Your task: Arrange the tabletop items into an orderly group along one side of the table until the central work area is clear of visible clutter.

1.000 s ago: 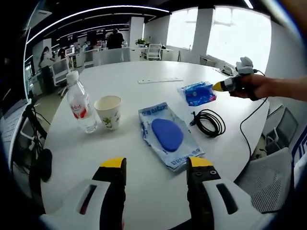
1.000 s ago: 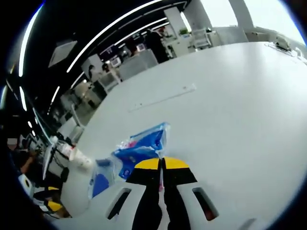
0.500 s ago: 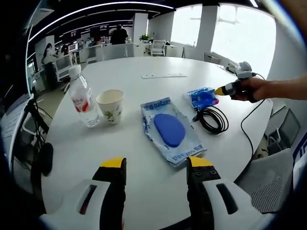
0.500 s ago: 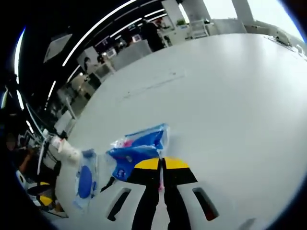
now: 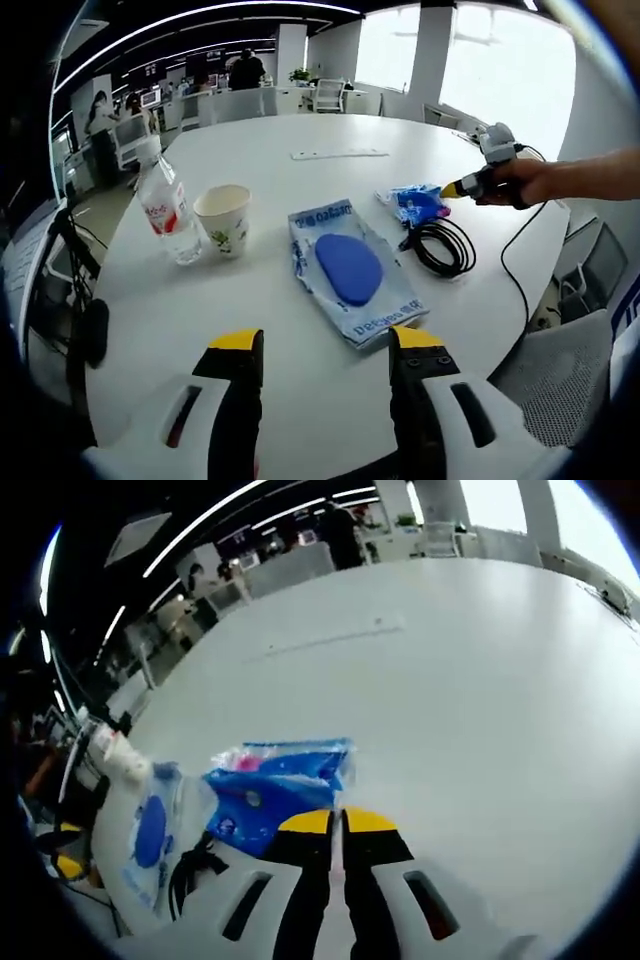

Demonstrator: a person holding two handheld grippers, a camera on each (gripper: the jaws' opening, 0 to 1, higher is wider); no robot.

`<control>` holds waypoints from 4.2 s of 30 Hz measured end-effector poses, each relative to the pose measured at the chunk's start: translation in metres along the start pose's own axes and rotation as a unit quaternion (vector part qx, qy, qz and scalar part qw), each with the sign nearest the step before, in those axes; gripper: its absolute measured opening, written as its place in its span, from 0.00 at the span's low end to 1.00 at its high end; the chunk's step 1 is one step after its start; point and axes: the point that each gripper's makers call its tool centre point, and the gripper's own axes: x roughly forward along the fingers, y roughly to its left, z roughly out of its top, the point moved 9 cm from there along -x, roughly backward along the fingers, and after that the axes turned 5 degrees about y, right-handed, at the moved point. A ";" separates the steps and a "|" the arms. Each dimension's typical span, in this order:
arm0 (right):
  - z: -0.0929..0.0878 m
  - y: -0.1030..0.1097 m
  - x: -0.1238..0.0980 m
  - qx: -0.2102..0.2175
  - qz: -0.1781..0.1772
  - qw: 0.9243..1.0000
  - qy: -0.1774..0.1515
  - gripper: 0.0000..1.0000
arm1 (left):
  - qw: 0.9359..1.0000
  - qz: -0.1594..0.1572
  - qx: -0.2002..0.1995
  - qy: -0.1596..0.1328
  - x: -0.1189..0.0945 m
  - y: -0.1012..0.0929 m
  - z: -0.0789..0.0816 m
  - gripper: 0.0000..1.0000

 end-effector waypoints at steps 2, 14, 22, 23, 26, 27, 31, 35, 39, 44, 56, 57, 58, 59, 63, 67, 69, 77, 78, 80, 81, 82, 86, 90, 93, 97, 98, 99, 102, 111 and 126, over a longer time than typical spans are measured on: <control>0.000 0.001 -0.001 -0.006 -0.002 1.000 0.003 0.02 | 1.000 -0.002 -0.003 -0.001 0.000 -0.002 0.000 0.50; 0.007 -0.001 -0.007 -0.027 -0.008 1.000 0.004 0.09 | 1.000 0.003 -0.017 0.004 0.000 -0.004 -0.009 0.49; 0.010 -0.006 -0.007 -0.034 -0.012 0.999 0.004 0.09 | 1.000 -0.008 -0.028 -0.002 0.002 -0.011 -0.009 0.49; 0.011 -0.006 -0.008 -0.036 -0.011 0.999 0.002 0.09 | 1.000 -0.009 -0.029 -0.002 0.003 -0.011 -0.009 0.49; 0.013 -0.006 -0.008 -0.040 -0.011 0.999 -0.001 0.09 | 0.999 -0.011 -0.033 0.000 0.005 -0.014 -0.010 0.49; 0.014 -0.006 -0.008 -0.042 -0.010 0.999 -0.001 0.09 | 0.999 -0.014 -0.039 0.001 0.006 -0.016 -0.010 0.49; 0.018 -0.001 -0.007 -0.054 -0.009 0.999 -0.002 0.08 | 0.999 -0.019 -0.049 0.005 0.011 -0.019 -0.013 0.48; 0.021 0.006 -0.006 -0.066 -0.005 0.998 -0.003 0.08 | 0.998 -0.024 -0.058 0.010 0.015 -0.022 -0.014 0.47; 0.024 0.018 -0.002 -0.099 0.005 0.995 -0.001 0.08 | 0.996 -0.030 -0.079 0.013 0.020 -0.024 -0.014 0.46; 0.026 0.035 0.005 -0.133 0.021 0.991 0.007 0.07 | 0.995 -0.034 -0.091 0.015 0.027 -0.027 -0.013 0.45; 0.043 0.050 0.059 -0.171 0.058 0.984 0.016 0.07 | 0.992 -0.034 -0.116 0.027 0.037 -0.030 -0.018 0.43; 0.045 0.052 0.062 -0.178 0.062 0.982 0.017 0.07 | 0.992 -0.035 -0.118 0.029 0.038 -0.030 -0.019 0.43; 0.046 0.054 0.064 -0.183 0.065 0.981 0.018 0.07 | 0.992 -0.034 -0.119 0.031 0.038 -0.030 -0.020 0.42; 0.047 0.057 0.067 -0.190 0.068 0.979 0.019 0.07 | 0.992 -0.032 -0.119 0.034 0.039 -0.030 -0.022 0.42; 0.047 0.078 0.073 -0.213 0.093 0.972 0.026 0.07 | 0.989 -0.035 -0.137 0.036 0.042 -0.027 -0.024 0.41; 0.045 0.092 0.081 -0.239 0.109 0.964 0.039 0.07 | 0.988 -0.039 -0.142 0.039 0.046 -0.027 -0.024 0.41; 0.044 0.097 0.085 -0.255 0.117 0.959 0.043 0.08 | 0.988 -0.040 -0.141 0.041 0.048 -0.028 -0.024 0.41; 0.046 0.128 0.097 -0.327 0.136 0.933 0.060 0.13 | 0.987 -0.047 -0.150 0.041 0.051 -0.033 -0.022 0.39; 0.046 0.134 0.098 -0.333 0.142 0.930 0.063 0.14 | 0.986 -0.047 -0.152 0.043 0.051 -0.034 -0.023 0.39; 0.048 0.142 0.102 -0.332 0.154 0.928 0.066 0.15 | 0.985 -0.050 -0.158 0.045 0.051 -0.036 -0.025 0.39; 0.050 0.144 0.105 -0.334 0.158 0.927 0.066 0.16 | 0.985 -0.050 -0.158 0.047 0.051 -0.037 -0.026 0.39; 0.050 0.145 0.107 -0.335 0.160 0.926 0.067 0.16 | 0.985 -0.051 -0.156 0.049 0.051 -0.039 -0.028 0.39; 0.048 0.157 0.117 -0.360 0.171 0.913 0.087 0.18 | 0.984 -0.055 -0.161 0.051 0.048 -0.041 -0.033 0.39; 0.044 0.165 0.126 -0.396 0.167 0.897 0.105 0.18 | 0.983 -0.052 -0.170 0.050 0.045 -0.037 -0.035 0.38; 0.043 0.169 0.132 -0.413 0.164 0.889 0.112 0.15 | 0.982 -0.051 -0.176 0.049 0.043 -0.035 -0.036 0.38; 0.045 0.172 0.133 -0.420 0.152 0.887 0.118 0.11 | 0.981 -0.050 -0.179 0.049 0.042 -0.034 -0.036 0.38; 0.045 0.173 0.133 -0.416 0.155 0.889 0.117 0.10 | 0.981 -0.050 -0.180 0.049 0.042 -0.034 -0.036 0.38; 0.045 0.173 0.133 -0.412 0.156 0.890 0.115 0.08 | 0.981 -0.050 -0.180 0.049 0.042 -0.034 -0.036 0.38; 0.043 0.171 0.129 -0.399 0.158 0.896 0.114 0.04 | 0.982 -0.049 -0.176 0.054 0.042 -0.035 -0.037 0.38; 0.038 0.157 0.116 -0.397 0.153 0.897 0.122 0.00 | 0.977 -0.058 -0.196 0.055 0.051 -0.038 -0.035 0.36; 0.031 0.140 0.107 -0.386 0.148 0.902 0.126 0.00 | 0.968 -0.055 -0.239 0.052 0.070 -0.027 -0.023 0.25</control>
